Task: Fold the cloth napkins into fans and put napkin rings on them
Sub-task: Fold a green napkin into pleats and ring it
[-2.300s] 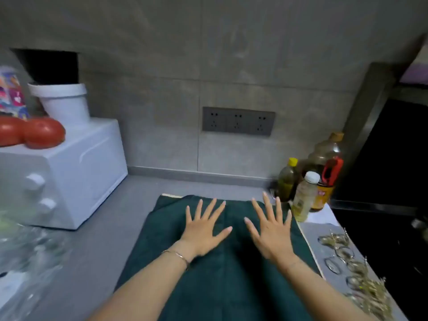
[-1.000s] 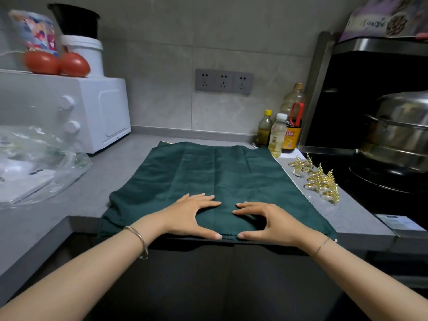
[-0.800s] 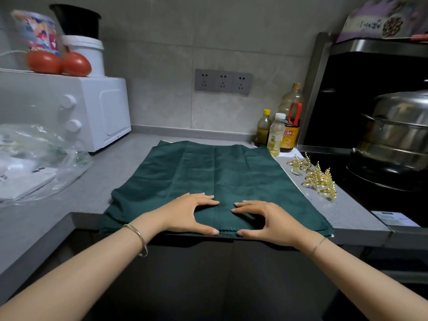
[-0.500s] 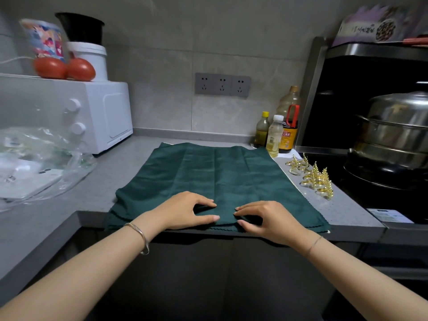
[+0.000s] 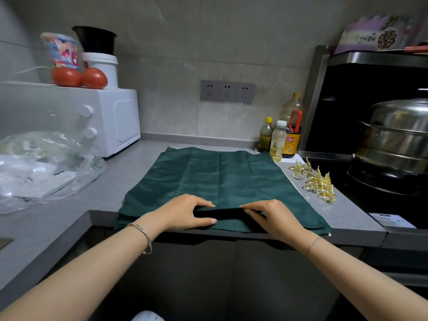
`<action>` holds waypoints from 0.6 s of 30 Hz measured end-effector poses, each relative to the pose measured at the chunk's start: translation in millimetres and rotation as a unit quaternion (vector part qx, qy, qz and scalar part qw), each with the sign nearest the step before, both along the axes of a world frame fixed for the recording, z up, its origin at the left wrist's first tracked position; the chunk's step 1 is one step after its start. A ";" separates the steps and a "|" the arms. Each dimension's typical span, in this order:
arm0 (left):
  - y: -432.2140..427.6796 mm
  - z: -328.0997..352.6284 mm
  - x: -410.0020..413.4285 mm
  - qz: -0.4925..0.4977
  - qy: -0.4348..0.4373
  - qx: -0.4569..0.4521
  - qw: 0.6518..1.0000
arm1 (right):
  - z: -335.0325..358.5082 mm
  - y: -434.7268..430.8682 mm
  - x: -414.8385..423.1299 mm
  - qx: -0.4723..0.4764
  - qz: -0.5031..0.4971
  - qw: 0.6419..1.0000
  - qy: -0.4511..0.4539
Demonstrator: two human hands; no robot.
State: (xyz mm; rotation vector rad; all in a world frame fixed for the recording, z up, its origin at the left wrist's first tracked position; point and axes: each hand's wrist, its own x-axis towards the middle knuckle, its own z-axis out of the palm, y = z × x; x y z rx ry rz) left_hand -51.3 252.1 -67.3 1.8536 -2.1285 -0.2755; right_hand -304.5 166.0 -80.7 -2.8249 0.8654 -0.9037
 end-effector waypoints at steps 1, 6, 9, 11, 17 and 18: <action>-0.9 1.9 5.7 0.004 -0.001 -0.003 1.000 | 4.2 -2.0 -0.5 0.027 -0.010 0.999 -0.016; -1.5 25.7 46.5 0.042 -0.015 0.012 0.999 | 20.0 -30.0 -16.6 0.086 -0.066 0.978 0.181; -8.5 36.1 70.4 0.071 -0.022 0.026 0.997 | 42.2 -40.4 -25.0 0.163 -0.074 0.964 0.195; -11.9 48.4 76.8 0.072 0.022 0.047 0.996 | 68.7 -39.5 -28.0 0.234 -0.084 0.947 0.205; -12.0 108.8 72.3 0.070 0.083 0.324 0.940 | 134.8 -43.4 -36.0 0.426 -0.129 0.851 0.277; -15.1 116.7 73.7 0.065 0.086 0.352 0.930 | 141.7 -48.6 -39.2 0.453 -0.119 0.839 0.278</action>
